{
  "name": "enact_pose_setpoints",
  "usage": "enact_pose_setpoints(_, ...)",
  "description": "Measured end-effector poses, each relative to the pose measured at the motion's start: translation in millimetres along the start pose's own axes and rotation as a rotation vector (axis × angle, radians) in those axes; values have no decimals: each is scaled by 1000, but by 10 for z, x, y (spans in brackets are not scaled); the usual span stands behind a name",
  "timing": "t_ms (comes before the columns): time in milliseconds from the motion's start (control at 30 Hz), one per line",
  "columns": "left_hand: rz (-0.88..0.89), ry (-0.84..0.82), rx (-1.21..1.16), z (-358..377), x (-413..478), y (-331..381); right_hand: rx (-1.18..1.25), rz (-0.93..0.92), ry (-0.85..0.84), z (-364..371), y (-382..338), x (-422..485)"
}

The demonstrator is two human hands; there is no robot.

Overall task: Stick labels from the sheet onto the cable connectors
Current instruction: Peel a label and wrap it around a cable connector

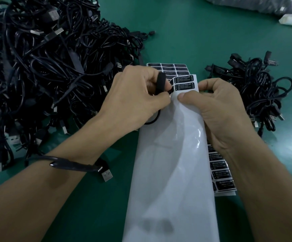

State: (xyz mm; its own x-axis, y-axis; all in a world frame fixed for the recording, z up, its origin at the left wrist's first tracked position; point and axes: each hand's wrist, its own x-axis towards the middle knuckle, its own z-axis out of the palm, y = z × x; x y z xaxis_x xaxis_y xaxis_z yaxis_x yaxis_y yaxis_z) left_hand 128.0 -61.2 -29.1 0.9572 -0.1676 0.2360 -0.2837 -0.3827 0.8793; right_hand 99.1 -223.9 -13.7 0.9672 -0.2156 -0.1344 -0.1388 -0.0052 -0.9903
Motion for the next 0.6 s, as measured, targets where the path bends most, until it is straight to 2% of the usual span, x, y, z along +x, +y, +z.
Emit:
enact_pose_setpoints(200, -1, 11, 22, -12, -2, 9, -137, -39, 51, -45, 31, 29)
enact_pose_setpoints(367, -10, -13, 10, -19, -8, 26, -612, -217, 150, -113, 87, 23)
enact_pose_setpoints(500, -20, -17, -27, -32, -10, 29, -798, -247, 126, -102, 125, 5)
enact_pose_setpoints(600, -19, -13, -34, -32, -12, 27, -1019, -332, 170, -84, 126, -32)
